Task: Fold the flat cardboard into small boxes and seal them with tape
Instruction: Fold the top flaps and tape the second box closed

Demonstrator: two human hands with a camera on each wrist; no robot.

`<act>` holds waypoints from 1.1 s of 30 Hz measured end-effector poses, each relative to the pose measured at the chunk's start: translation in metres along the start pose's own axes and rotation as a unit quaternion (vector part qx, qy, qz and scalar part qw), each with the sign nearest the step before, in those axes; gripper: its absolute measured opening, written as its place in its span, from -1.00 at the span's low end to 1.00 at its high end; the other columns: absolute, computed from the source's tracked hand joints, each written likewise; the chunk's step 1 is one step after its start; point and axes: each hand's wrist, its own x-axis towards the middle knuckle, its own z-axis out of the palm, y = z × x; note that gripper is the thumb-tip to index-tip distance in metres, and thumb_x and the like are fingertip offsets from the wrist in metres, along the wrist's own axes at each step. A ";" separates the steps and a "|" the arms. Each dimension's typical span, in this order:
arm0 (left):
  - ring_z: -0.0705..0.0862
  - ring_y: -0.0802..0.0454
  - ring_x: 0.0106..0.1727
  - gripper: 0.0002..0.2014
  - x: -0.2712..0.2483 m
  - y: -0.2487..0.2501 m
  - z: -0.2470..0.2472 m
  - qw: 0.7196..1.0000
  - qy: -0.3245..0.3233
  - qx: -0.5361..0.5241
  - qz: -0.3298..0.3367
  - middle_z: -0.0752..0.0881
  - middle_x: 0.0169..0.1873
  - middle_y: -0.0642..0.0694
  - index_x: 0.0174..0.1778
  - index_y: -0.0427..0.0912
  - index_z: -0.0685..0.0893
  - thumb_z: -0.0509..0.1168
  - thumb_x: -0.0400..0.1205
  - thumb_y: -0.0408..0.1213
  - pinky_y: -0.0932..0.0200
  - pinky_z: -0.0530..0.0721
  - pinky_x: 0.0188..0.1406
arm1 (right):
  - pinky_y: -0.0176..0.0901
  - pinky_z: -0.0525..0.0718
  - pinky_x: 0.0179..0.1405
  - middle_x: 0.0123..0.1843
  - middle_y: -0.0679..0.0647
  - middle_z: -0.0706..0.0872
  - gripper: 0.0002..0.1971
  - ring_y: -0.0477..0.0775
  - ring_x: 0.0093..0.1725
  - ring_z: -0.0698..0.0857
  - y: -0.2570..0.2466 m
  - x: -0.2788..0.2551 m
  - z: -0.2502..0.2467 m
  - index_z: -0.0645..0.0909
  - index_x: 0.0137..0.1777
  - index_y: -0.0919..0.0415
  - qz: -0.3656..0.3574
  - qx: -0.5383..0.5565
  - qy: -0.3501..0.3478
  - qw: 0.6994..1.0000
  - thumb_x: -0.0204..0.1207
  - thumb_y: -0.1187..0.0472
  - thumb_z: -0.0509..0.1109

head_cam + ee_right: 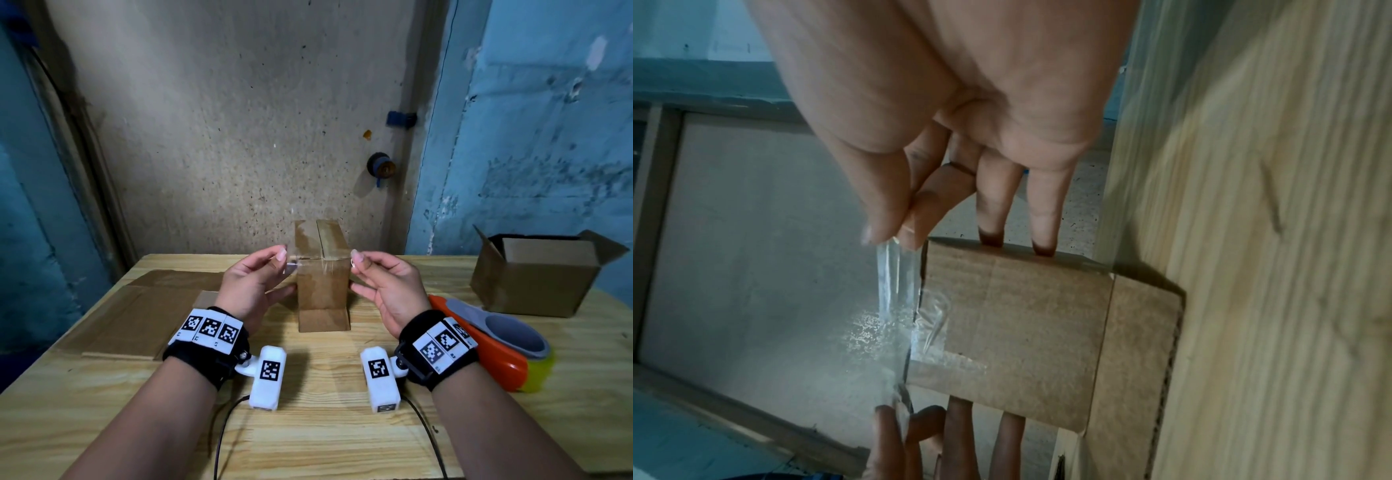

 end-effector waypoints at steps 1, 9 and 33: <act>0.84 0.02 -0.05 -0.68 0.000 0.000 0.000 1.000 -0.003 0.002 0.000 0.84 -0.16 -0.04 0.14 -0.19 0.77 0.50 0.47 -0.26 -0.29 0.69 0.27 | 0.32 0.76 0.35 0.02 0.11 0.91 -0.68 0.00 0.04 0.87 0.000 0.000 0.000 0.82 0.07 0.21 -0.001 0.000 0.000 1.000 0.33 0.13 0.64; 0.82 -0.01 0.09 -0.78 -0.001 0.000 0.001 1.000 -0.022 0.015 -0.001 0.84 -0.04 -0.13 0.00 -0.15 0.83 0.54 0.45 -0.24 -0.33 0.69 0.33 | 0.32 0.75 0.33 -0.01 0.06 0.91 -0.69 -0.04 0.05 0.87 0.000 0.000 -0.001 0.83 0.10 0.15 -0.015 -0.001 -0.002 1.000 0.35 0.13 0.61; 0.81 -0.17 0.18 -0.79 -0.003 0.000 0.003 0.999 -0.010 0.005 0.034 0.83 0.09 -0.29 -0.07 -0.17 0.76 0.55 0.42 -0.25 -0.13 0.84 0.00 | 0.22 0.79 0.28 -0.04 0.06 0.87 -0.45 0.01 0.11 0.85 0.002 0.003 -0.003 0.69 0.42 0.14 -0.041 -0.013 -0.016 0.999 0.39 0.15 0.61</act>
